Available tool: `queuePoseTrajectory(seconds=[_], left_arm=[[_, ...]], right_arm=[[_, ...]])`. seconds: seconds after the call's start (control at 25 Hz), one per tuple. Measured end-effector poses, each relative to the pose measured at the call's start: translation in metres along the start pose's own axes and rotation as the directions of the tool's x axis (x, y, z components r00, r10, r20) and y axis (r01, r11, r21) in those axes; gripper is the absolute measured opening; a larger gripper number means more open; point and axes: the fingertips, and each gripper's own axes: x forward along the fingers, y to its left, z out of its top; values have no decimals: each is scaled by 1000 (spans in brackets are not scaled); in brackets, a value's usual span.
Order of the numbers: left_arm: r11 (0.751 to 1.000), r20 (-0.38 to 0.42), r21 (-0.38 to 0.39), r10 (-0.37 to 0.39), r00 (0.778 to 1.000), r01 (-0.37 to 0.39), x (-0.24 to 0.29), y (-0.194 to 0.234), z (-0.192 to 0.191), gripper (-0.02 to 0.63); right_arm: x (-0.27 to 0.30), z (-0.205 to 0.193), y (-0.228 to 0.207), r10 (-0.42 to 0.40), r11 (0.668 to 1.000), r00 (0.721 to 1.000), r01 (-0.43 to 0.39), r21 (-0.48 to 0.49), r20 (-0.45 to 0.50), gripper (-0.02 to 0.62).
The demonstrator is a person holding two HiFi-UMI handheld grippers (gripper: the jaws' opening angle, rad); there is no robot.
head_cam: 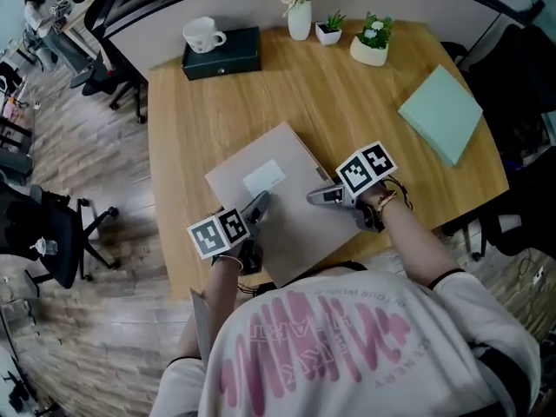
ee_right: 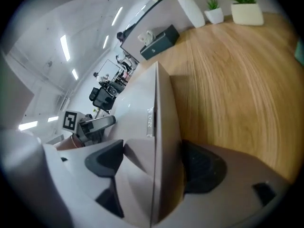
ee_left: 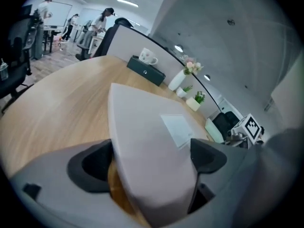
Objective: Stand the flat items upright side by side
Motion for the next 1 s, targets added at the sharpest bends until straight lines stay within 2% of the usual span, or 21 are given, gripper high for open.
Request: queuePoseTrajectory(seconds=[0.12,0.24,0.32,0.44,0.6,0.68,0.84,1.0], left_arm=[[998,-57,32,-45,997,47,-4,3,-5,506],[998,-78,15,-53,996,54,-5,7,-2,514],[998,-72,-2,-57,996,57,-8,8,4,543],[997,-51,38,-71,996,73,-17,7,12,548],[983,22,103,-154,988,151,-28,-10,28,548],[966,69,186,-194,979,178,-34,-22,44,537],[922,180,331,-272,945,202,-47,-46,82,532],[862,242,462,-349,905,208,-67,-69,117,528]], right_arm=[[5,-8,7,-14,999,999,12,32,44,397],[9,-13,14,-29,998,997,26,54,66,397],[14,-18,22,-34,998,996,29,64,77,397],[16,-22,34,-36,997,993,28,67,116,396],[5,-20,39,-55,998,983,48,43,177,397],[-4,-11,41,-58,998,966,57,13,252,397],[-23,17,48,-57,991,905,102,-85,422,394],[-40,45,60,-60,965,861,180,-192,506,391]])
